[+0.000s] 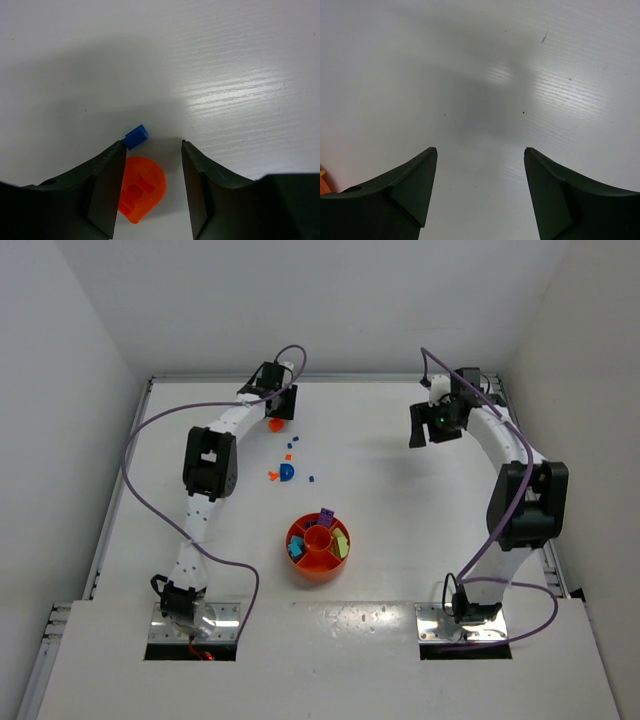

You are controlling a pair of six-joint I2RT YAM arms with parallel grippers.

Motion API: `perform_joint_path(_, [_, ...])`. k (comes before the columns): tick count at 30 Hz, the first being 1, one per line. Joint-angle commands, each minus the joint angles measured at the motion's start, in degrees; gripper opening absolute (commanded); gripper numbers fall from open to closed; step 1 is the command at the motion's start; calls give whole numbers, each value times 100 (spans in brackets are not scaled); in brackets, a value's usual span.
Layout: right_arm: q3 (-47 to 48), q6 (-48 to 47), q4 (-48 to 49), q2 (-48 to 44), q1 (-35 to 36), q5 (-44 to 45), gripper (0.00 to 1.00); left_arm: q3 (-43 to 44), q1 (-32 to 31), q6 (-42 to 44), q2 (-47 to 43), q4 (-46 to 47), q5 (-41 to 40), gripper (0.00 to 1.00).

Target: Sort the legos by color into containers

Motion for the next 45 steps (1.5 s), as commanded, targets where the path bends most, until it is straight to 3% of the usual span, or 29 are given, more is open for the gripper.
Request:
perform_joint_path(1, [318,87,131,82,-14,-71,70,270,17,-54,96,150,-42,54])
perform_joint_path(10, [494,87,131,302,91,-123,70,332,123,-116,201,150,81,54])
perform_joint_path(20, [609,140,131,407,91,-176,70,332,237,-186,202,150,257,39])
perform_joint_path(30, [556,140,131,407,91,-176,70,385,290,-81,254,150,609,36])
perform_joint_path(39, [556,140,131,407,91,-176,70,385,290,-81,254,150,661,25])
perform_joint_path(45, [556,140,131,407,144,-229,70,-71,290,208,-114,150,845,4])
